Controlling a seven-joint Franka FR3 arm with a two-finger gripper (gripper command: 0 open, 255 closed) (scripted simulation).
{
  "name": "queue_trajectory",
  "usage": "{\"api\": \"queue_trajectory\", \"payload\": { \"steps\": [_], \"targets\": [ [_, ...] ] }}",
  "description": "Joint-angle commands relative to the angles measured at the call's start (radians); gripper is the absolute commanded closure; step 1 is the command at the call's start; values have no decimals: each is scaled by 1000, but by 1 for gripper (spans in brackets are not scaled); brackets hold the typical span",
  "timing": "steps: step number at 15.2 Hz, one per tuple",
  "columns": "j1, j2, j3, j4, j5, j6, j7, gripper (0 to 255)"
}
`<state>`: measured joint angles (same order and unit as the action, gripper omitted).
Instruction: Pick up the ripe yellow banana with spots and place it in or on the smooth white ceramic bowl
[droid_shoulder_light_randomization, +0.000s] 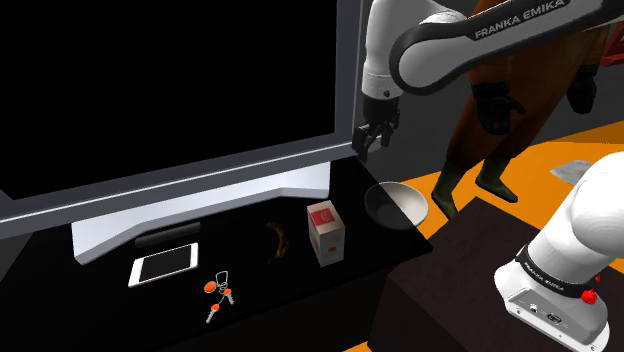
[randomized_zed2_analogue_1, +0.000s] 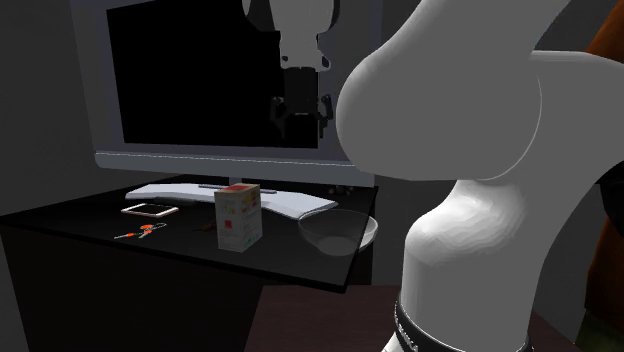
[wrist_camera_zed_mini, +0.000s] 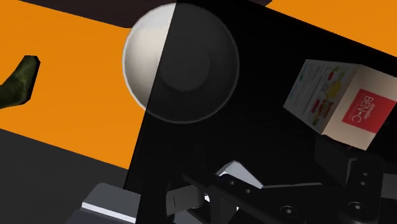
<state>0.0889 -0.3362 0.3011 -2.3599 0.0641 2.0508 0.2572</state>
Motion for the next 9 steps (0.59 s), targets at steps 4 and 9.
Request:
{"api": "queue_trajectory", "payload": {
  "steps": [4, 9],
  "targets": [
    [10, 168, 61, 54, -40, 115, 78, 0],
    [29, 354, 109, 146, -124, 198, 179, 0]
  ]
}}
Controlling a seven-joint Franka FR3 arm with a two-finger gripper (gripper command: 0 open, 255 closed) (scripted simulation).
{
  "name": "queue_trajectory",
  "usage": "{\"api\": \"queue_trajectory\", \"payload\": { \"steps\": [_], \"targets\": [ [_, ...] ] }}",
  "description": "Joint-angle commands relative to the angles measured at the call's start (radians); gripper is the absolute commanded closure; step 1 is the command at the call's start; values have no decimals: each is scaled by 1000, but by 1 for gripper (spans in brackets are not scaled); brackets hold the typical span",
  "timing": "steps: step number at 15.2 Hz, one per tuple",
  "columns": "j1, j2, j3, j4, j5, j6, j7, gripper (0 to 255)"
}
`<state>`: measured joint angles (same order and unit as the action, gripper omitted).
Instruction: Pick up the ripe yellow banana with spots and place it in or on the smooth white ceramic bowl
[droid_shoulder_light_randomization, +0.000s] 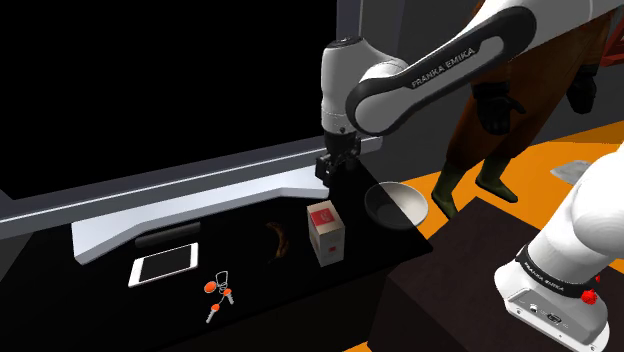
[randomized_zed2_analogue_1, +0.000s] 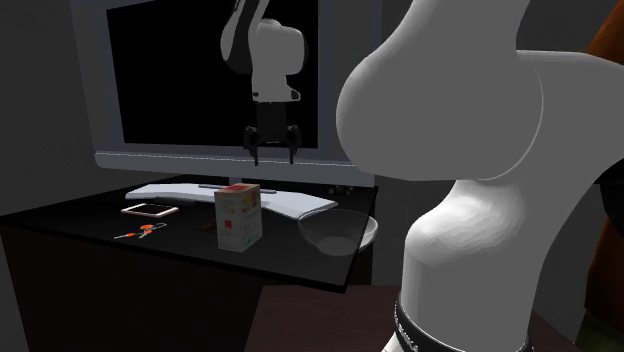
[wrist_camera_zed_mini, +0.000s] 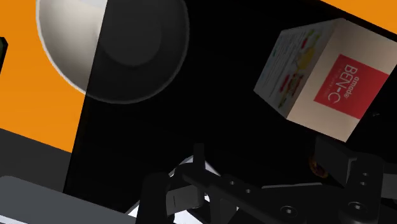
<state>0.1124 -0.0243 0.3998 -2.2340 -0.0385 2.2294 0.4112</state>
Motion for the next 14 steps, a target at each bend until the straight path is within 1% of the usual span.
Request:
{"api": "queue_trajectory", "payload": {
  "steps": [1, 4, 7, 10, 14],
  "targets": [
    [13, 81, 15, 42, -42, 32, 47, 0],
    [41, 197, 23, 116, -107, 63, 110, 0],
    [80, 314, 18, 202, -171, 81, 167, 0],
    [127, 428, 5, 299, -226, 89, 213, 0],
    [196, 581, -18, 448, -283, 84, 256, 0]
  ]
}}
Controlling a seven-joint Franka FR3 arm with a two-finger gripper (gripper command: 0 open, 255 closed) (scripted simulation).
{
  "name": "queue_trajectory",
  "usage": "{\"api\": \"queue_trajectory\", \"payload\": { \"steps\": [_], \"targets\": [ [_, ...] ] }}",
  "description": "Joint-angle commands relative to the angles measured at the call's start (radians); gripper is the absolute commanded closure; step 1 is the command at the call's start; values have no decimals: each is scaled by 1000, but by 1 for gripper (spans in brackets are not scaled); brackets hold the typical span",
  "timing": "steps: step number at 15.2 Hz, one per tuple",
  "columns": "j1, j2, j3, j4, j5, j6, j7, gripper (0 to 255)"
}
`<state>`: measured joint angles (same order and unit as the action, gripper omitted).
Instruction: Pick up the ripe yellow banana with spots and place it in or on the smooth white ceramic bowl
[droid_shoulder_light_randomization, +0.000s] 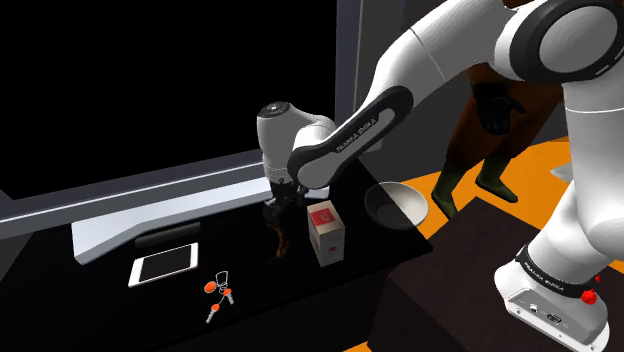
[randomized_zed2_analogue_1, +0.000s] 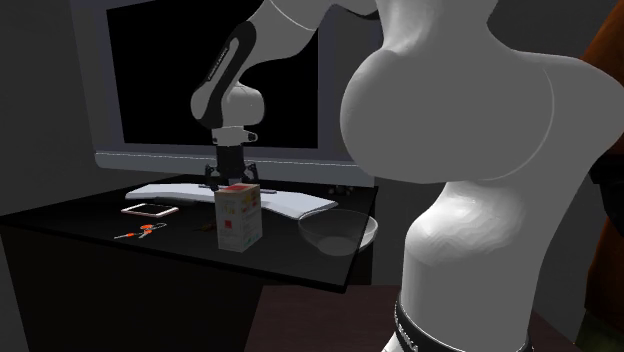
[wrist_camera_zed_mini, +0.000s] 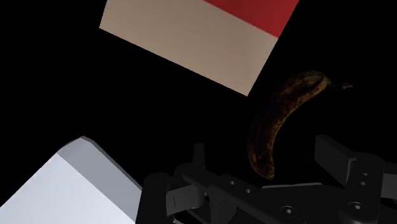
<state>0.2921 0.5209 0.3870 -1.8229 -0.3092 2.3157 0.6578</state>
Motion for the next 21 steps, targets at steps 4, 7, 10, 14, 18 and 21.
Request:
{"api": "queue_trajectory", "payload": {
  "steps": [4, 7, 10, 14, 18, 21],
  "targets": [
    [64, 144, -24, 147, -42, -6, 28, 0],
    [70, 172, -33, 150, -53, 18, 34, 0],
    [76, 201, -43, 155, -64, 41, 40, 0],
    [77, 206, -45, 157, -66, 46, 42, 0],
    [77, 206, -45, 157, -66, 45, 41, 0],
    [77, 206, -45, 157, -66, 45, 41, 255]
  ]
}}
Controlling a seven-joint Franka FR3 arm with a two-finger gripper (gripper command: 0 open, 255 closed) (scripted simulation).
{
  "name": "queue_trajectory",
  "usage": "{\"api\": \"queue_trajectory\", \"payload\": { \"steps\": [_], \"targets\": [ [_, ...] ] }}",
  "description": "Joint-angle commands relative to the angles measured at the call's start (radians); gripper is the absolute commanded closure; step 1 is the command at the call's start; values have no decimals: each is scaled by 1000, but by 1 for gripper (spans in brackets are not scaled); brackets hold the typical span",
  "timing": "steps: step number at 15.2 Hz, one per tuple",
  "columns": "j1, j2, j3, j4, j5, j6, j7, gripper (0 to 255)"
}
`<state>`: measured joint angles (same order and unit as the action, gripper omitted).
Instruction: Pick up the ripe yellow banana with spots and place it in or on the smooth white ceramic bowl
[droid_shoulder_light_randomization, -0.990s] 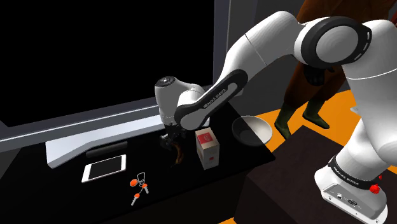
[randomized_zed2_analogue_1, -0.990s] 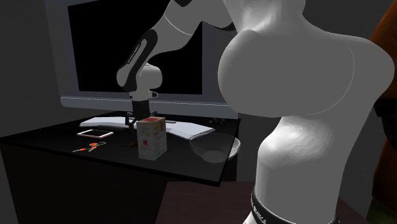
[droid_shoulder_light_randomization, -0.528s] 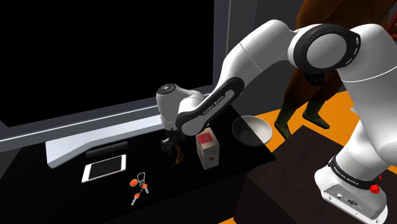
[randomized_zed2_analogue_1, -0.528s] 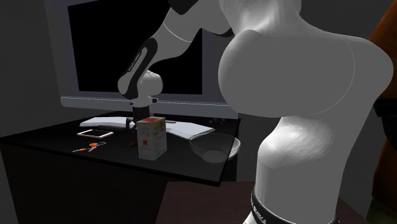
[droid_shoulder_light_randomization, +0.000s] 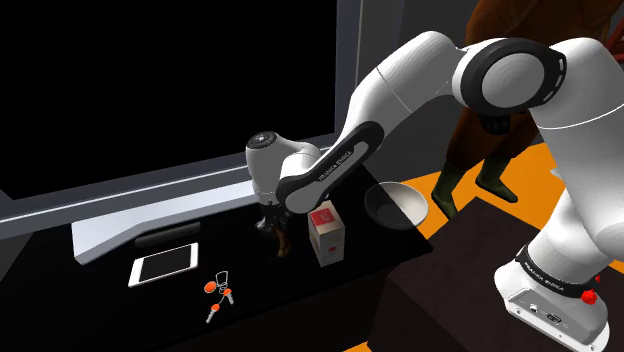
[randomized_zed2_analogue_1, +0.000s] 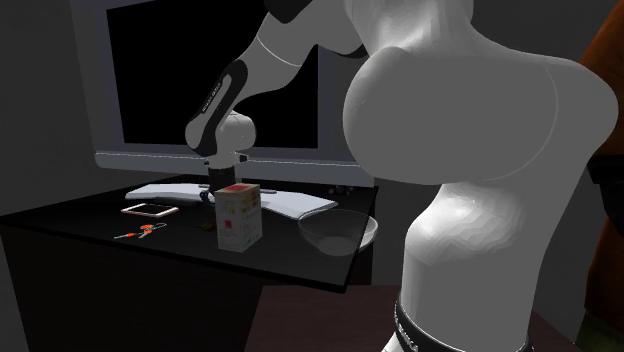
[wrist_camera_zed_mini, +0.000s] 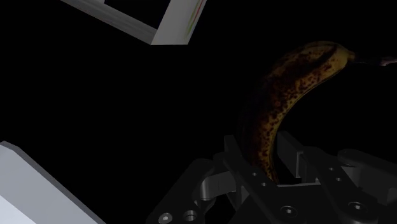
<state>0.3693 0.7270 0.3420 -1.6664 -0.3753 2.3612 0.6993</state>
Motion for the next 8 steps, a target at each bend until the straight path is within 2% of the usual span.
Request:
{"api": "queue_trajectory", "payload": {
  "steps": [1, 8],
  "targets": [
    [0, 0, 0, 0, 0, 0, 0, 255],
    [-2, -9, 3, -1, 4, -8, -2, 255]
  ]
}}
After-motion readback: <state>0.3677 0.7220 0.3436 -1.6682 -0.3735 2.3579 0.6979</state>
